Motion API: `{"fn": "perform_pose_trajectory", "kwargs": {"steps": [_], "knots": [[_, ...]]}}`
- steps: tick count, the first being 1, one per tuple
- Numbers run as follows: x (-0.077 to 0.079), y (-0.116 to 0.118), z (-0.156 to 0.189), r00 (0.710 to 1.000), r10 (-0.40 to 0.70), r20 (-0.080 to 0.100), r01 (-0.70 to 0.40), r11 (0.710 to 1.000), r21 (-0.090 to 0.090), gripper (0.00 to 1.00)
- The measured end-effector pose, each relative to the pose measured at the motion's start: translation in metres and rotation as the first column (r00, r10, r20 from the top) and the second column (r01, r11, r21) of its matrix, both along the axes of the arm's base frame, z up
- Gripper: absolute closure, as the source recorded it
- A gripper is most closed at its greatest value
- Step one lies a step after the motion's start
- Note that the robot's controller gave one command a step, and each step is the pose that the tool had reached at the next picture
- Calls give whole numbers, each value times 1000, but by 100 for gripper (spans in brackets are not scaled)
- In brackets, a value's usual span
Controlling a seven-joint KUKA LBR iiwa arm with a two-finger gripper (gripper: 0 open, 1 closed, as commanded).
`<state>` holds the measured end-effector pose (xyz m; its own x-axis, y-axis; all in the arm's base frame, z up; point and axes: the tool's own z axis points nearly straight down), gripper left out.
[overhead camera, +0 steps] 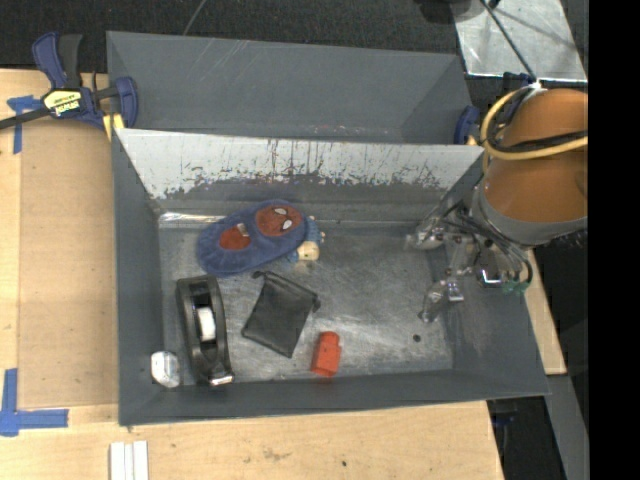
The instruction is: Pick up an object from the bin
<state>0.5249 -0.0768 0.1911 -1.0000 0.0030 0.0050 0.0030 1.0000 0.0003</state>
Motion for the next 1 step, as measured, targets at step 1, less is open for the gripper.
{"fn": "perform_pose_trajectory", "kwargs": {"steps": [1], "knots": [[70, 23, -57, 989, 148, 10, -148, 989, 0, 0]]}}
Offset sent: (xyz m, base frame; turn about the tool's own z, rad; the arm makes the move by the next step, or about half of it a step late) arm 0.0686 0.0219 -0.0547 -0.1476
